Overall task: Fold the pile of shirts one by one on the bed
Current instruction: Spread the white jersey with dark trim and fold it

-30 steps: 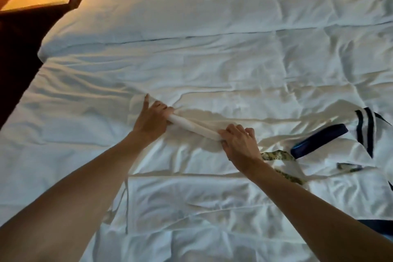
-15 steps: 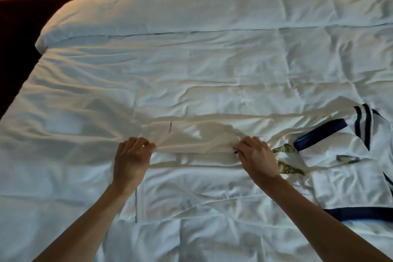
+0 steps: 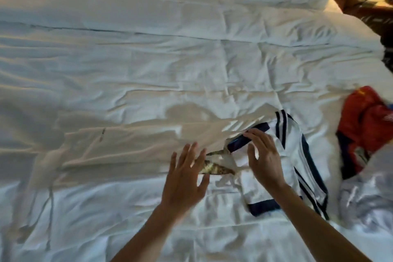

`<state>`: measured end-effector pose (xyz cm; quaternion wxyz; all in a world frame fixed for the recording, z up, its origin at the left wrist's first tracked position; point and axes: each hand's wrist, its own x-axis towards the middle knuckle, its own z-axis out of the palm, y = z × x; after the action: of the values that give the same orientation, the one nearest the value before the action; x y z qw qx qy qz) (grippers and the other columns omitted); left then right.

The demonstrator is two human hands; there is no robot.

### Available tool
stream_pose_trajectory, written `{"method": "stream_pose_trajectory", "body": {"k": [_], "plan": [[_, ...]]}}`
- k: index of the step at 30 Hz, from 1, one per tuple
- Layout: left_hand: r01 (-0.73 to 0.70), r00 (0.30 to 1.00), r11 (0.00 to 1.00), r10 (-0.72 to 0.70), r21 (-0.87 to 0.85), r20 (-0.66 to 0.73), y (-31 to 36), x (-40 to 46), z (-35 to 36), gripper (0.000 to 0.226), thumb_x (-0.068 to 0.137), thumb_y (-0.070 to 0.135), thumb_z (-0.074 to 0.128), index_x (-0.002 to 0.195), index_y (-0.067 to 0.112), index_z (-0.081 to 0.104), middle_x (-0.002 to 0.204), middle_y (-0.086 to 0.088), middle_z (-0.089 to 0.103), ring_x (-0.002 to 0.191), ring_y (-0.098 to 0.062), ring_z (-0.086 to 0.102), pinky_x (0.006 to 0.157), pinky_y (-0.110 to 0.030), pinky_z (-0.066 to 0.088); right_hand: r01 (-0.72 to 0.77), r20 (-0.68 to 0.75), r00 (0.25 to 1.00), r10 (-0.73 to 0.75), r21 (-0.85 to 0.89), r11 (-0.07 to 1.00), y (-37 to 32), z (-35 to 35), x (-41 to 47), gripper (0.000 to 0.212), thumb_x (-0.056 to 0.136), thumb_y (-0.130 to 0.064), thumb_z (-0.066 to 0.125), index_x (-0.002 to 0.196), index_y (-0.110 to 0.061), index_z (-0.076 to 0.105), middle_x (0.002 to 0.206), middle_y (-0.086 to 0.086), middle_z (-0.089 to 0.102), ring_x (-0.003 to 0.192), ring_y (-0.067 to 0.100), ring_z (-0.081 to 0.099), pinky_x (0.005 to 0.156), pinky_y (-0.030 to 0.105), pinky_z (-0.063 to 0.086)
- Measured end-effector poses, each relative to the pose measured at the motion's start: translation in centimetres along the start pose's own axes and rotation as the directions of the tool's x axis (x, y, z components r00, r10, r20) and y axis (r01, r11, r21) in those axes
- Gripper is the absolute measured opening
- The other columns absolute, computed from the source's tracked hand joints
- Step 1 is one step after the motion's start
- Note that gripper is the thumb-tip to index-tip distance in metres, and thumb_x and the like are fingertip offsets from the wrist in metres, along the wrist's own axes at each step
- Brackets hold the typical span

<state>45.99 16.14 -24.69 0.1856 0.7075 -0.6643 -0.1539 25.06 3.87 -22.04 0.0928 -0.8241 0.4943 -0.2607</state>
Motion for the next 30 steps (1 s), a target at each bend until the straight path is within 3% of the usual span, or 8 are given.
{"method": "stream_pose_trajectory", "body": {"k": [7,10,14,17,22,24,27,30], "plan": [[0.013,0.998,0.97,-0.029,0.243,0.063,0.2,0.8,5.5,0.062,0.101,0.048,0.029,0.158,0.032,0.015,0.167,-0.002,0.006,0.154,-0.027,0.005,0.119,-0.059,0.014,-0.099,0.083,0.99,0.11,-0.129,0.987,6.1,-0.9,-0.6,0.025,0.091,-0.015,0.062,0.113,-0.005,0.068,0.133,0.021,0.057,0.122,0.039,0.052,0.092,0.052,0.052],[0.004,0.998,0.958,-0.02,0.286,0.054,0.2,0.8,5.8,0.063,0.1,0.05,0.026,0.159,0.032,0.013,0.167,-0.002,0.003,0.154,-0.028,0.003,0.12,-0.059,0.012,-0.361,0.113,0.918,0.381,-0.166,0.918,5.9,-1.6,0.4,0.04,0.097,-0.027,0.059,0.135,-0.015,0.056,0.146,0.011,0.049,0.127,0.035,0.047,0.1,0.049,0.039],[0.019,0.998,0.953,-0.035,0.302,0.047,0.3,1.0,5.8,0.062,0.099,0.05,0.022,0.158,0.031,0.017,0.167,-0.002,0.004,0.154,-0.028,0.004,0.12,-0.059,0.013,-0.475,0.214,0.827,0.52,-0.228,0.85,6.7,-2.1,2.1,0.042,0.095,-0.038,0.053,0.131,-0.017,0.053,0.122,0.005,0.062,0.116,0.03,0.052,0.098,0.048,0.035],[0.029,0.996,0.941,-0.055,0.336,0.067,0.4,0.9,5.7,0.062,0.1,0.051,0.016,0.158,0.03,0.017,0.167,-0.003,0.004,0.154,-0.027,0.003,0.12,-0.059,0.013,-0.477,0.305,0.819,0.487,-0.11,0.872,7.5,-3.3,3.0,0.018,0.097,-0.026,0.053,0.098,-0.015,0.066,0.089,0.006,0.069,0.09,0.03,0.064,0.072,0.035,0.044],[0.025,0.998,0.935,-0.043,0.354,0.043,0.6,0.9,5.5,0.063,0.1,0.052,0.019,0.158,0.027,0.022,0.167,-0.004,0.008,0.153,-0.028,0.008,0.119,-0.059,0.017,-0.536,0.237,0.813,0.532,-0.052,0.842,9.7,-5.0,2.2,0.019,0.098,-0.016,0.054,0.108,-0.007,0.067,0.095,0.016,0.071,0.092,0.036,0.063,0.068,0.031,0.036],[0.029,0.999,0.943,-0.033,0.33,0.007,0.5,0.8,5.7,0.064,0.099,0.051,0.027,0.157,0.024,0.025,0.166,-0.005,0.012,0.153,-0.028,0.012,0.119,-0.059,0.018,-0.529,0.213,0.815,0.539,-0.106,0.842,9.9,-4.9,1.2,0.021,0.098,-0.017,0.055,0.115,-0.007,0.063,0.107,0.018,0.065,0.1,0.039,0.06,0.072,0.036,0.04],[0.02,1.0,0.942,-0.012,0.336,-0.026,0.2,0.8,6.2,0.066,0.098,0.05,0.032,0.156,0.02,0.028,0.165,-0.007,0.017,0.152,-0.028,0.016,0.118,-0.059,0.019,-0.427,0.024,0.896,0.444,-0.233,0.874,6.8,-4.0,-0.2,0.044,0.098,-0.036,0.055,0.136,-0.016,0.048,0.135,0.014,0.046,0.126,0.038,0.042,0.1,0.054,0.038],[0.027,1.0,0.928,-0.025,0.37,-0.01,-0.3,1.0,6.8,0.069,0.096,0.052,0.032,0.157,0.02,0.027,0.165,-0.006,0.017,0.152,-0.028,0.015,0.119,-0.058,0.017,-0.102,0.189,0.973,0.129,-0.146,0.984,2.4,-2.1,-1.5,0.054,0.102,-0.05,0.035,0.151,-0.026,0.031,0.162,0.003,0.02,0.152,0.024,0.01,0.12,0.058,0.002]]}}
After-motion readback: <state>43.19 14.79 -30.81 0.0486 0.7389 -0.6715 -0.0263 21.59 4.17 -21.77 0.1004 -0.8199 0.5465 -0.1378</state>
